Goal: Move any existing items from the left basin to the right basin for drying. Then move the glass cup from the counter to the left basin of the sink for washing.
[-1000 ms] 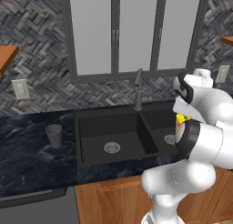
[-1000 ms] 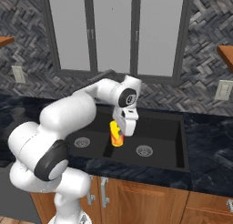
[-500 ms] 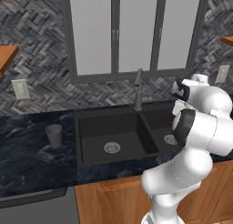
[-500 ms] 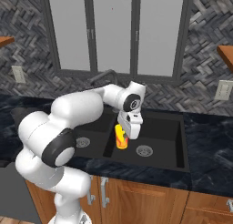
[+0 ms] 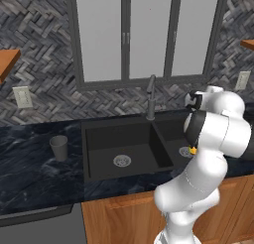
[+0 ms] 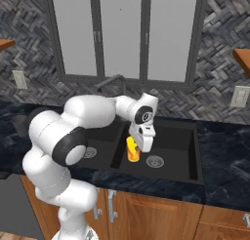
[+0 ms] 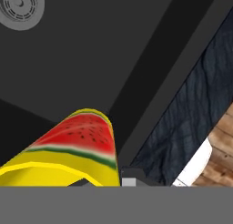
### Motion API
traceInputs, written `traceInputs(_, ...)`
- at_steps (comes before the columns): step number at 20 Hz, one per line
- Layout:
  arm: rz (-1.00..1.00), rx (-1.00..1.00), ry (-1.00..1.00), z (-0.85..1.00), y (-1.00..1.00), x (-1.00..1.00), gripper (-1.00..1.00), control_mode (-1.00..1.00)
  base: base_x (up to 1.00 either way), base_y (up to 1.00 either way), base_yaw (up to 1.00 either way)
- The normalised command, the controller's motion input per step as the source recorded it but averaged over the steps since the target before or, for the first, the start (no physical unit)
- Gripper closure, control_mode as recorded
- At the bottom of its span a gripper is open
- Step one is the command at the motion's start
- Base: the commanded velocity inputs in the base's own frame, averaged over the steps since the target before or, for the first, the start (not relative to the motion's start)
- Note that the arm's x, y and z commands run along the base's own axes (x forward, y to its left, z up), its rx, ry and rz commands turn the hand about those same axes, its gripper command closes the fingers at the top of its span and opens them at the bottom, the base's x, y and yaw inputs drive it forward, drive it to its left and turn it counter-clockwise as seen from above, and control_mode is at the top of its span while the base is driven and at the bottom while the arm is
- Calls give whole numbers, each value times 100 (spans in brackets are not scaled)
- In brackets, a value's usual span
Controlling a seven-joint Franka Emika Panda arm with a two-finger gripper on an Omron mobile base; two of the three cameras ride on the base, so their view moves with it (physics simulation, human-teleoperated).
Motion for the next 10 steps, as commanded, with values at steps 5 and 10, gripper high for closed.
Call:
traceInputs(5, 0, 0, -1, -29, -3, 17, 100, -100, 0, 0, 0)
traceInputs(10, 0, 0, -3, -29, 0, 15, 100, -100, 0, 0, 0)
